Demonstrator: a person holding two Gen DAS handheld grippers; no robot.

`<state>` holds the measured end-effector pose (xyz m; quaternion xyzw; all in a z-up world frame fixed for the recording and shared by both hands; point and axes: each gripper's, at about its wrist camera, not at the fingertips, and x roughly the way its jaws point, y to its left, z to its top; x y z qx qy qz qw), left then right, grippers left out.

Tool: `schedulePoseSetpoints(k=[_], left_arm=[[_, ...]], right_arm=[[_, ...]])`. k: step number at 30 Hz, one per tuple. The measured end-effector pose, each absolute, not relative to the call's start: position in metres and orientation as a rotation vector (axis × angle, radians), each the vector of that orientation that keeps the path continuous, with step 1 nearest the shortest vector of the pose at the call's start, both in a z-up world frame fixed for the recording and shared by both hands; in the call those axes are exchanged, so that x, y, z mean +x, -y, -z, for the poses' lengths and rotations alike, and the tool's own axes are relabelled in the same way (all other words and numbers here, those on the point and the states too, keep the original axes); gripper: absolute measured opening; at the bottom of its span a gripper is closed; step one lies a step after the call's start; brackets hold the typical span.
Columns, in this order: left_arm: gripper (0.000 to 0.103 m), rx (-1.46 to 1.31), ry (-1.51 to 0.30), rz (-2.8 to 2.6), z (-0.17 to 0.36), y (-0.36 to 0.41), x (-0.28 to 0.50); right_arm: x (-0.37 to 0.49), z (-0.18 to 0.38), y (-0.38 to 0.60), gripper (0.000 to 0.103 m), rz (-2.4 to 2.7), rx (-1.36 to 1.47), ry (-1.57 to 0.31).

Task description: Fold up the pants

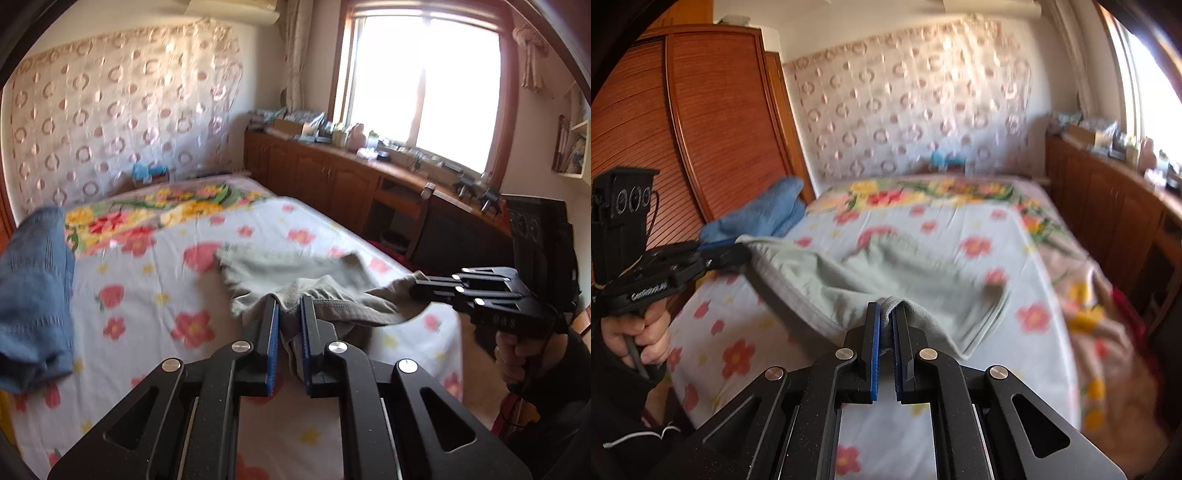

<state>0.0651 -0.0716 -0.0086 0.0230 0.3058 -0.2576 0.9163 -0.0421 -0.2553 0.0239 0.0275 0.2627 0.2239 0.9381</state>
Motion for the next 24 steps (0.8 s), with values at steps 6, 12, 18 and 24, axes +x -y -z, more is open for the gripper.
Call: schedulePoseSetpoints(k=[6, 12, 18, 24], left_arm=[[0.012, 0.058, -0.703, 0.474, 0.042, 0.055, 0.074], [0.012, 0.054, -0.73, 0.455, 0.056, 0.044, 0.079], [0.012, 0.053, -0.76, 0.438, 0.07, 0.04, 0.084], [0.012, 0.051, -0.785, 0.417, 0.077, 0.037, 0.09]], right_arm=[[-0.032, 0.022, 0.226, 0.006, -0.518, 0.107, -0.665], [-0.014, 0.037, 0.212, 0.006, -0.519, 0.102, -0.713], [-0.01, 0.039, 0.189, 0.019, -0.446, 0.056, -0.745], [-0.012, 0.044, 0.179, 0.045, -0.401, 0.031, -0.777]])
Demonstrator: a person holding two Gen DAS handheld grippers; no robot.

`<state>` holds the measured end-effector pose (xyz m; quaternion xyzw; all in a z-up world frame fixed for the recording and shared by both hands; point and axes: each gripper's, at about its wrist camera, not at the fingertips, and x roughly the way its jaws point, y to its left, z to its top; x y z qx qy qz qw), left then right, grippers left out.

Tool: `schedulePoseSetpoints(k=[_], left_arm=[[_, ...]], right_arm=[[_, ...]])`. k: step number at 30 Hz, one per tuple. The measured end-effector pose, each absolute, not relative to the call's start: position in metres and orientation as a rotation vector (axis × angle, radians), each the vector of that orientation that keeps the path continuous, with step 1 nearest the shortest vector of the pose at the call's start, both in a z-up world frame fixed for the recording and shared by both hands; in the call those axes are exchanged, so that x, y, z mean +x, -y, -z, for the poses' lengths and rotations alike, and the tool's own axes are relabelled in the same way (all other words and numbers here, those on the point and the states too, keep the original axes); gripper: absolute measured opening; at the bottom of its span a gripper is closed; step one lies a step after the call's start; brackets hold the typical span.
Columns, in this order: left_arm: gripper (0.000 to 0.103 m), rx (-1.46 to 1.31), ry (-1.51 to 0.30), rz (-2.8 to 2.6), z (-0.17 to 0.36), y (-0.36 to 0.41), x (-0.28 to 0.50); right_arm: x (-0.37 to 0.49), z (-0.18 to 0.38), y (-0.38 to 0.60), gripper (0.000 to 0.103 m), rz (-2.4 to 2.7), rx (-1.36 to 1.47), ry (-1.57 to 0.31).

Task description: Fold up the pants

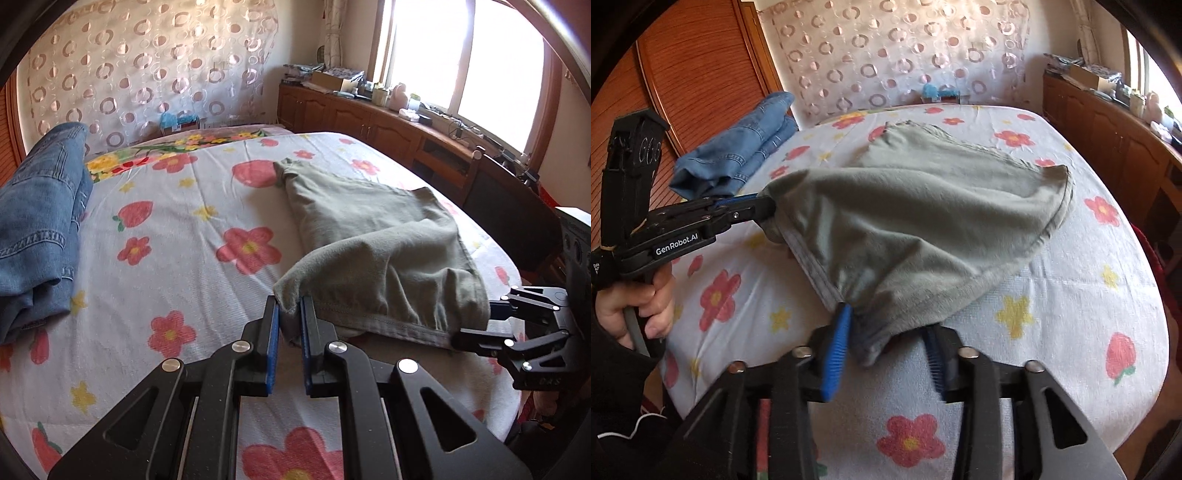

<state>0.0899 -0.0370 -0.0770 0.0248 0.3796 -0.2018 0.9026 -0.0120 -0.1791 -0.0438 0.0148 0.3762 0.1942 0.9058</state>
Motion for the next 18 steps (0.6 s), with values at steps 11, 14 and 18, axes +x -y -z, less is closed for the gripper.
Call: schedulePoseSetpoints(k=[11, 14, 18], left_arm=[[0.011, 0.003, -0.768, 0.453, 0.072, 0.033, 0.086], [0.01, -0.033, -0.732, 0.482, 0.053, 0.031, 0.082], [0.01, -0.059, -0.645, 0.526, 0.008, 0.034, 0.072]], right_arm=[[-0.018, 0.049, 0.162, 0.019, -0.415, -0.057, -0.737], [-0.014, 0.047, 0.169, 0.007, -0.455, -0.027, -0.73], [-0.021, 0.019, 0.188, 0.006, -0.48, -0.006, -0.635]])
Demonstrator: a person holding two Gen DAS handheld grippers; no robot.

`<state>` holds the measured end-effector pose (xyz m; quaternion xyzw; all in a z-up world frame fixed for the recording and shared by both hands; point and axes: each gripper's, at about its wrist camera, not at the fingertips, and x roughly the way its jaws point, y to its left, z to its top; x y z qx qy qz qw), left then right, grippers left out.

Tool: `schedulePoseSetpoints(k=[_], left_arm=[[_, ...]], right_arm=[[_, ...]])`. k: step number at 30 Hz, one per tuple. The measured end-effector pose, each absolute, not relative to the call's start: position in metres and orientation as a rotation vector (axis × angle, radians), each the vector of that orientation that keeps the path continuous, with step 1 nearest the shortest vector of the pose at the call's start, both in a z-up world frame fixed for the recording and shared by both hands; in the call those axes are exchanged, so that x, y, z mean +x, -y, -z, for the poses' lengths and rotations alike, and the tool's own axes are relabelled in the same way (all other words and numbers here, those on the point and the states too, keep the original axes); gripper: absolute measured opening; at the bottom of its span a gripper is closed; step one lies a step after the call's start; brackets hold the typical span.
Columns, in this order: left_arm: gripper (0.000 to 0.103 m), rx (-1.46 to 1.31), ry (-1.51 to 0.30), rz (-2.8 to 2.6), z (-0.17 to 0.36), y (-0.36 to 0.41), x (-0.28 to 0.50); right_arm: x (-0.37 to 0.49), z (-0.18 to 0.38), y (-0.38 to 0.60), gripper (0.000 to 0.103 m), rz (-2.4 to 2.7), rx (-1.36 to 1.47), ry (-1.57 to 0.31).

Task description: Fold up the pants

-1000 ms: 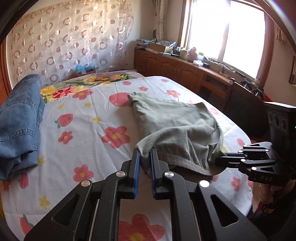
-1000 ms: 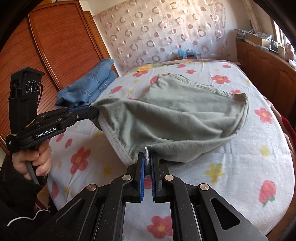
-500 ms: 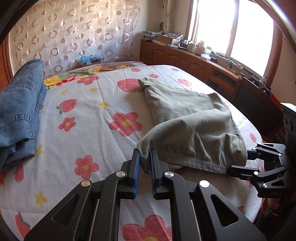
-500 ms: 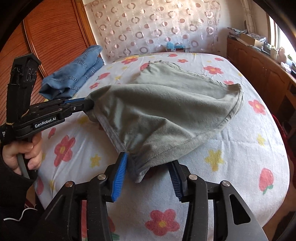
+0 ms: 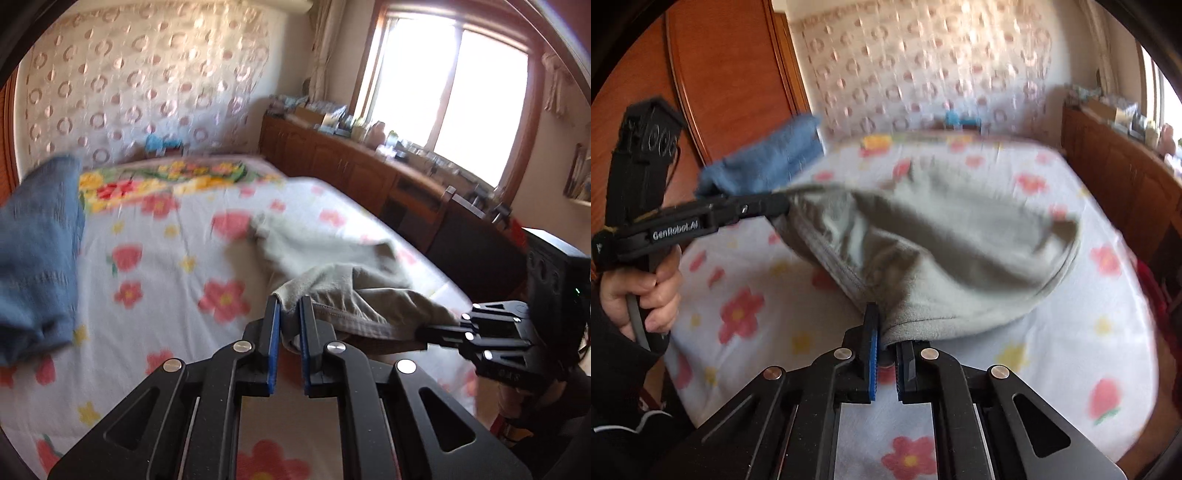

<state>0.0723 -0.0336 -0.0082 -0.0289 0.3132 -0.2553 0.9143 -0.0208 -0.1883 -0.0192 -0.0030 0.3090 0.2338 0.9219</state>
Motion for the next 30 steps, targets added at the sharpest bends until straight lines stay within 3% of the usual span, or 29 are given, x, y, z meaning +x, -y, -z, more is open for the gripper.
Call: schedulePoseSetpoints(k=[9, 15, 23, 30], left_arm=[[0.01, -0.019, -0.463, 0.548, -0.082, 0.047, 0.062], [0.01, 0.008, -0.423, 0.499, -0.102, 0.041, 0.085], [0.01, -0.003, -0.417, 0.394, -0.109, 0.021, 0.16], [0.01, 0.007, -0.375, 0.357, -0.164, 0.019, 0.205]], right_arm=[[-0.025, -0.076, 0.231, 0.006, -0.501, 0.028, -0.426], [-0.015, -0.104, 0.236, 0.006, -0.525, -0.009, -0.367], [0.085, -0.118, 0.218, 0.005, -0.55, -0.05, -0.386], [0.168, -0.167, 0.188, 0.005, -0.496, -0.077, -0.321]])
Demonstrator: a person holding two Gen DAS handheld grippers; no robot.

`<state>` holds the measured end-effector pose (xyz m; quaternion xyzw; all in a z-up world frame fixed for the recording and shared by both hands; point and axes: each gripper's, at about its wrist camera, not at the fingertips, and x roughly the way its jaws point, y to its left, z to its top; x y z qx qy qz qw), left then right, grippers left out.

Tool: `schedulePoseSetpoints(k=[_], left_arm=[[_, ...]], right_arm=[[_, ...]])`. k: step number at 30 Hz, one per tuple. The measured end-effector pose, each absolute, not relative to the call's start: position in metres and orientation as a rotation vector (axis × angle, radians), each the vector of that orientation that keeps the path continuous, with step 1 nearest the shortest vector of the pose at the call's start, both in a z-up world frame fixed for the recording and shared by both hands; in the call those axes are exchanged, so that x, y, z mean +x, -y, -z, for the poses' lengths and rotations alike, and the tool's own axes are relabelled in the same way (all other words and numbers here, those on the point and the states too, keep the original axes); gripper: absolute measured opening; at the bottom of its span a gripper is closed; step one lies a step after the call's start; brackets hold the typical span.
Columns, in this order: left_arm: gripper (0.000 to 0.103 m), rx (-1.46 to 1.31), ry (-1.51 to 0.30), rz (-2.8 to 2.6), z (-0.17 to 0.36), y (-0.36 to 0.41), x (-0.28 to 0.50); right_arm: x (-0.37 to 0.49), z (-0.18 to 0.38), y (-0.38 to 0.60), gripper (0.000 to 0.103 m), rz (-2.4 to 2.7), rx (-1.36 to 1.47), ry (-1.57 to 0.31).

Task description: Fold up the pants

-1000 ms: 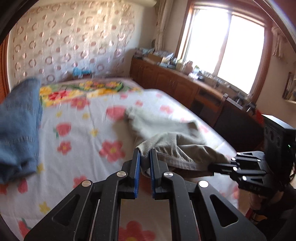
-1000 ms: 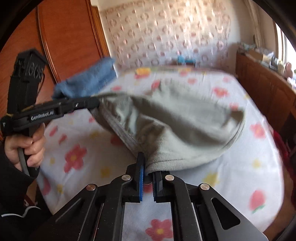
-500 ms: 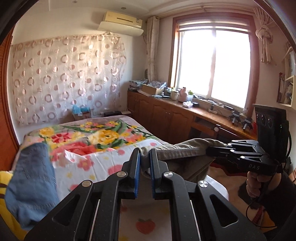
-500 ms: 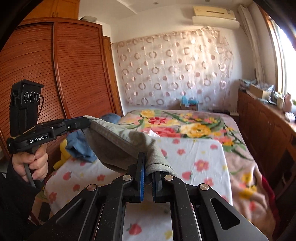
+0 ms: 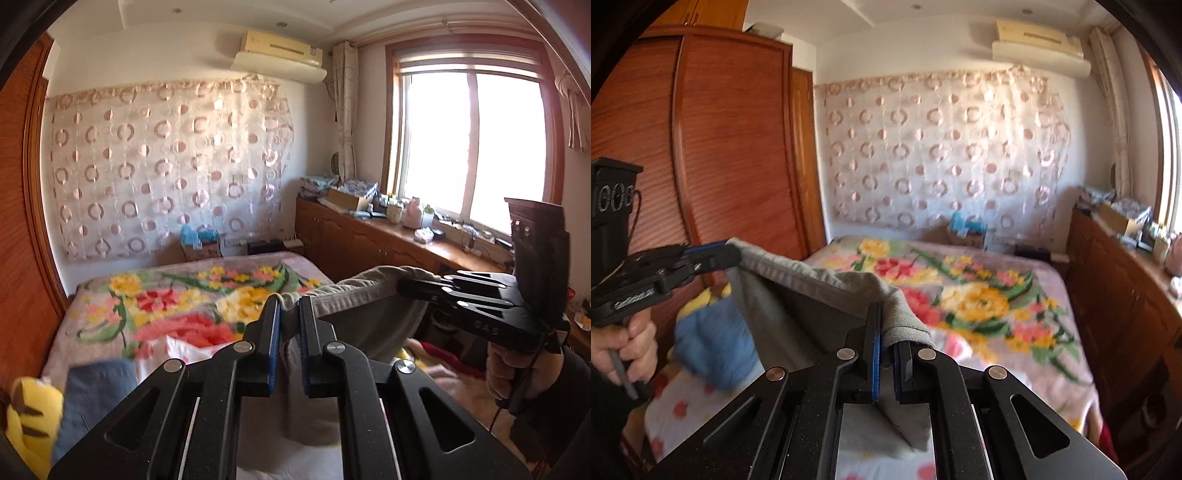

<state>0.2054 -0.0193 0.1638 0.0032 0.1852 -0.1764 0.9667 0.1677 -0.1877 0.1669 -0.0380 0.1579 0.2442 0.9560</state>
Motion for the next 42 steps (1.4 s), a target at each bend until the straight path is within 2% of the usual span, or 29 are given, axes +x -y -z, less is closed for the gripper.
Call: schedulePoseSetpoints(k=[5, 13, 25, 30, 38, 42], left_arm=[[0.01, 0.052, -0.342, 0.355, -0.166, 0.023, 0.196], [0.01, 0.042, -0.443, 0.37, -0.121, 0.018, 0.183], [0.01, 0.095, -0.412, 0.399, -0.143, 0.039, 0.158], [0.01, 0.086, -0.528, 0.375, -0.094, 0.029, 0.18], [0.01, 0.05, -0.723, 0.319, -0.003, 0.013, 0.217], [0.01, 0.039, -0.746, 0.31, 0.01, 0.009, 0.228]], right_arm=[[0.179, -0.195, 0.177, 0.005, -0.478, -0.08, -0.242], [0.186, -0.143, 0.157, 0.005, -0.505, -0.127, -0.328], [0.157, -0.16, 0.19, 0.005, -0.536, -0.125, -0.331], [0.164, -0.123, 0.195, 0.005, -0.558, -0.083, -0.44], [0.221, -0.048, 0.163, 0.005, -0.576, -0.066, -0.685], [0.239, -0.044, 0.15, 0.021, -0.555, -0.082, -0.74]])
